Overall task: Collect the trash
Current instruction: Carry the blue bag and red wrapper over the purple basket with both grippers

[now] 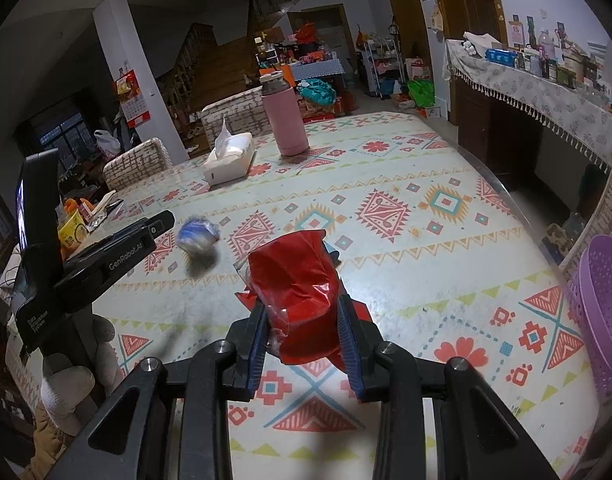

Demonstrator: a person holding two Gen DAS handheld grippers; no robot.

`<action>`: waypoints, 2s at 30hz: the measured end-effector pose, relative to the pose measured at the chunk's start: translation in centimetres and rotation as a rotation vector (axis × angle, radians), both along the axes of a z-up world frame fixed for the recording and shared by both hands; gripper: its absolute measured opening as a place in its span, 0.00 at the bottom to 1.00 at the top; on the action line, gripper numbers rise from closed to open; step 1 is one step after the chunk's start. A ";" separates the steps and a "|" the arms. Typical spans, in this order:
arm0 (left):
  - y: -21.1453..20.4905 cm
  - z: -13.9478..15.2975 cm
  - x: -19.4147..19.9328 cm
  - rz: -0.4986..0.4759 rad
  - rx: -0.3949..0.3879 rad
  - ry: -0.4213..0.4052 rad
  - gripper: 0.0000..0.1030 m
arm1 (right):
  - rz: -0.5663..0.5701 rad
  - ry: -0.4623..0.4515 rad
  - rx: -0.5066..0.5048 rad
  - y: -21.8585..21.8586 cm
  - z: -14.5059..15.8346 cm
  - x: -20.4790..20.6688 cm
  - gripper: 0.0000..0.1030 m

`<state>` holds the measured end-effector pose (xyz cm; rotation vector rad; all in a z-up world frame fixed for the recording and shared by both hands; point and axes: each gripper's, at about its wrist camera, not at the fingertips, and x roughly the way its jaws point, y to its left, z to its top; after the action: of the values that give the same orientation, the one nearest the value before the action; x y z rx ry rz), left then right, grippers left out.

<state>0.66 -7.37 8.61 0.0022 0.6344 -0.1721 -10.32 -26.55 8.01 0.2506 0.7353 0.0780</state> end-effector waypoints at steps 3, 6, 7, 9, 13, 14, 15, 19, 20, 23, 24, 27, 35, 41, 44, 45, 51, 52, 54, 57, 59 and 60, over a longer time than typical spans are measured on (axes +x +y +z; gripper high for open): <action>1.1 0.0 0.8 0.022 -0.015 0.019 0.40 | -0.002 0.008 0.004 -0.1 -0.4 0.1 0.35; 3.1 0.1 2.0 0.069 -0.037 0.030 0.66 | -0.006 0.019 0.025 -0.4 -0.8 0.0 0.35; 3.8 0.1 2.5 0.091 -0.031 0.028 0.67 | -0.006 0.022 0.028 -0.5 -1.0 0.0 0.35; 5.1 -0.2 3.6 0.134 -0.002 0.037 0.69 | -0.004 0.025 0.035 -0.7 -1.2 -0.2 0.35; 7.1 -1.8 6.2 0.190 0.010 0.108 0.70 | 0.004 0.027 0.057 -1.2 -1.5 -0.6 0.36; 7.7 -2.3 6.9 0.201 -0.002 0.130 0.70 | 0.005 0.025 0.061 -1.3 -1.5 -0.7 0.36; 8.1 -2.8 7.5 0.208 -0.017 0.151 0.70 | 0.006 0.024 0.065 -1.4 -1.5 -0.9 0.36; 9.2 -4.8 9.4 0.204 -0.076 0.233 0.71 | 0.015 0.029 0.085 -2.0 -1.8 -1.5 0.37; 9.2 -5.1 9.6 0.202 -0.086 0.242 0.71 | 0.016 0.031 0.086 -2.1 -1.9 -1.6 0.37; 8.8 -6.0 10.0 0.177 -0.108 0.265 0.71 | 0.018 0.036 0.091 -2.4 -2.1 -1.7 0.37; 8.5 -6.4 10.1 0.162 -0.116 0.281 0.71 | 0.018 0.038 0.093 -2.5 -2.2 -1.7 0.37; 7.6 -7.7 10.7 0.139 -0.095 0.353 0.41 | 0.015 0.040 0.097 -2.6 -2.3 -1.7 0.37; 7.6 -6.2 9.4 0.152 -0.123 0.327 0.30 | 0.009 0.028 0.088 -2.3 -1.9 -1.7 0.37; 6.5 -3.5 6.9 0.152 -0.074 0.209 0.30 | -0.012 -0.006 0.081 -3.4 -0.9 -2.9 0.37; 5.3 -2.0 5.4 0.120 -0.053 0.150 0.30 | -0.035 -0.035 0.081 -4.6 0.0 -4.4 0.37; 4.7 -1.3 4.6 0.105 -0.045 0.125 0.30 | -0.043 -0.044 0.081 -5.1 0.2 -5.0 0.37; -0.1 1.2 -0.3 0.001 0.049 0.068 0.30 | -0.085 -0.091 0.088 -7.7 1.6 -7.7 0.37; -0.8 1.5 -1.3 -0.016 0.066 0.064 0.30 | -0.089 -0.099 0.095 -8.1 1.6 -8.0 0.37; -2.0 1.9 -3.2 -0.045 0.079 0.069 0.30 | -0.090 -0.108 0.110 -8.5 1.6 -8.3 0.37; -3.4 2.4 -6.1 -0.077 0.069 0.087 0.30 | -0.083 -0.114 0.132 -8.9 1.3 -8.5 0.37; -4.0 2.6 -7.4 -0.088 0.061 0.090 0.30 | -0.077 -0.116 0.145 -9.2 1.0 -8.7 0.37; -4.4 2.6 -8.1 -0.090 0.062 0.091 0.31 | -0.076 -0.117 0.150 -9.4 0.8 -8.8 0.37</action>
<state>-7.43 -11.76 11.20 0.0827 0.7306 -0.2402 -19.07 -35.92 8.86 0.4132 0.6033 0.0755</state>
